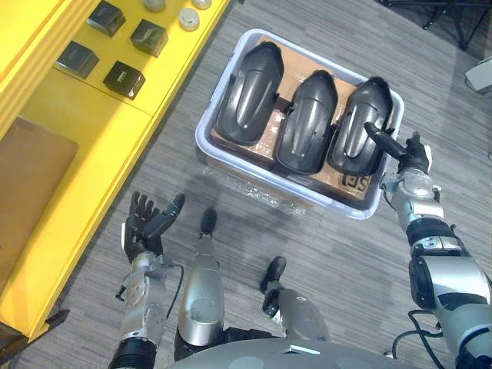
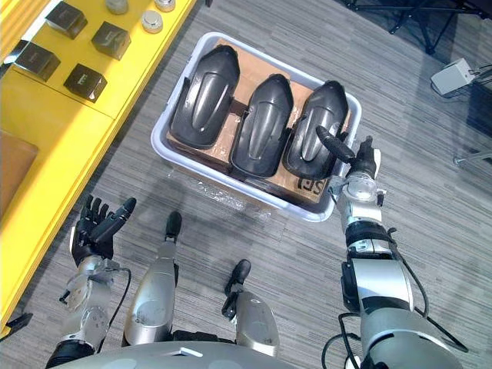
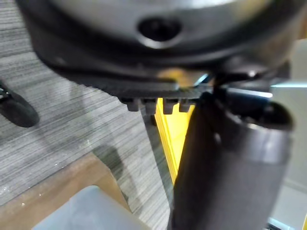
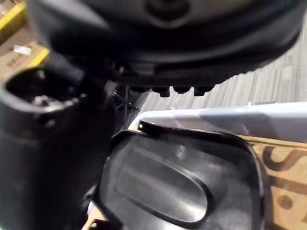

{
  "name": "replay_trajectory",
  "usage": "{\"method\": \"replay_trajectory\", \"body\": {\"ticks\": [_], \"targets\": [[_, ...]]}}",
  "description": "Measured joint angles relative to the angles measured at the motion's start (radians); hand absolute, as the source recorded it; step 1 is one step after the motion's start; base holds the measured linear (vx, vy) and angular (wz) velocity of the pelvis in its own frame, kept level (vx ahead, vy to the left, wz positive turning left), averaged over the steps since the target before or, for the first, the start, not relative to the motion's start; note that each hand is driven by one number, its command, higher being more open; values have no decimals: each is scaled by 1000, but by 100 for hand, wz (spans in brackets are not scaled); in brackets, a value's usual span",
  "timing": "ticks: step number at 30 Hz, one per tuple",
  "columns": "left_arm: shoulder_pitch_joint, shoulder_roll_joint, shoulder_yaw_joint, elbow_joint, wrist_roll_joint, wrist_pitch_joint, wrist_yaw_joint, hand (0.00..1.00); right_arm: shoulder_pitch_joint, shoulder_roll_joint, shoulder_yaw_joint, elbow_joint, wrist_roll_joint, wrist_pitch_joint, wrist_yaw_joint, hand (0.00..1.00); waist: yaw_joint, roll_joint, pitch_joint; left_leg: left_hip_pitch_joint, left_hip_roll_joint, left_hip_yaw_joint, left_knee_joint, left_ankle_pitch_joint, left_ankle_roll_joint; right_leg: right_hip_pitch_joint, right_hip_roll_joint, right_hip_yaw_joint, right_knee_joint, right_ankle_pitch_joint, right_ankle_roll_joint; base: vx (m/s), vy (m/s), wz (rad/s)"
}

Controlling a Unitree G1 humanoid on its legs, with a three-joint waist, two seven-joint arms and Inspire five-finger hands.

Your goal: Walk over and take three plastic housings, then place them on the shelf

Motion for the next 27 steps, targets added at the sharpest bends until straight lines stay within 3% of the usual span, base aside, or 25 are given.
{"method": "replay_trajectory", "body": {"ticks": [5,15,23,24,27], "targets": [[-6,2,-5,33,-3,-7,14,100,-84,-57,37,89,-1,48,-4,100,0,4,9,-23,5,6,0,4,-1,-38,2,10,14,-2,-3,-16,-14,-8],[-39,-8,-81,138,-67,-21,1,100,-226,-178,128,151,-2,123,-14,100,22,54,42,-88,17,0,1,10,-4,-109,13,9,14,5,-11,-12,-21,-5],[-42,-49,-108,149,-104,-28,-12,100,-306,-256,186,166,-4,222,-22,100,50,123,62,-133,5,-43,2,17,-2,-135,9,-34,16,3,-13,32,-10,16],[-48,-54,-120,154,-118,-36,-12,100,-309,-274,188,166,-4,239,-20,0,55,136,65,-142,3,-54,3,18,-2,-140,8,-43,21,-1,-14,25,-6,13],[-50,-63,-122,157,-119,-42,-12,100,-321,-285,201,170,-24,272,-15,0,55,145,66,-160,0,-67,13,18,-3,-159,2,-52,52,-18,-14,15,-3,13]]}}
